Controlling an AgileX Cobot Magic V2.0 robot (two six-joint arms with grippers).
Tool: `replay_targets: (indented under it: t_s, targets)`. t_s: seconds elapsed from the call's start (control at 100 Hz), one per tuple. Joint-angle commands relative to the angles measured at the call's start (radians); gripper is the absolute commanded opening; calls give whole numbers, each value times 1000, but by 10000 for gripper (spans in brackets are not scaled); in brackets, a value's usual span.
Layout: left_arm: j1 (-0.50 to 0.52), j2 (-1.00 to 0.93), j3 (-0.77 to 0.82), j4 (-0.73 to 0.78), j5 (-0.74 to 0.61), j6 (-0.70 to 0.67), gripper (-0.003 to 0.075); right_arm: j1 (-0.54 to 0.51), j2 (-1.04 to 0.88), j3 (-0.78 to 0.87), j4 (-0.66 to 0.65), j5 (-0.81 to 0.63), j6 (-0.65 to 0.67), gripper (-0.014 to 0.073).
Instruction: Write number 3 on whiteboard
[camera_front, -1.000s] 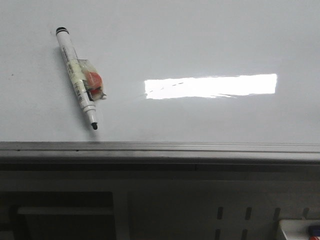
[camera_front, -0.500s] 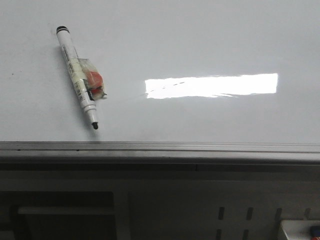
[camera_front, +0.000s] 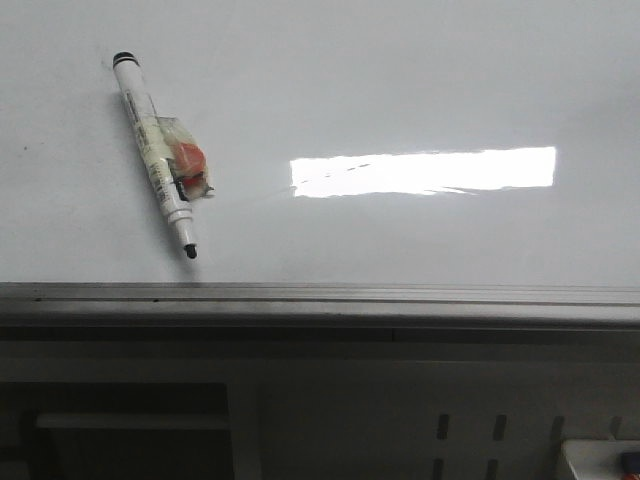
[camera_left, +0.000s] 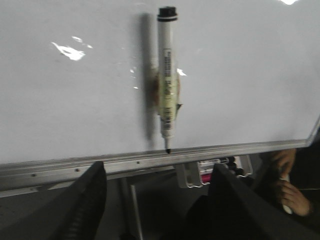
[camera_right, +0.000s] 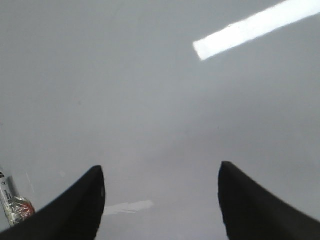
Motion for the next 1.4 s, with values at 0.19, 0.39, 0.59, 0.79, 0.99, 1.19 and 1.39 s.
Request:
replay_targets:
  t_s: [0.19,0.39,0.59,0.79,0.99,1.19,1.39]
  targets:
    - [-205,174,-36,-132,-161,53,395,-5,19,-37,-8,-61,-12,449]
    - [-357,274,-36,-209,-382,53,395,-5,19,-37,-8,-61,-12,449]
    - [-390,365,-36,-239,-445,53,395,-5,19,-37,-8,-53,-12,449]
    - [-390,410,-46,-249,-471,53,395,-5,19,-37,-8,-49,-12,449]
    - [-390,419,-86,-249,-461,53,385,-2,19,-37,-8,-49,-12,449]
    - [-390,433,-103,-247,-505,53,384,5,19,-37,-8,-49,-12,449]
    - [-386,491,-103,-249,-504,53,384,10,19,-37,-8,-49,-12,449]
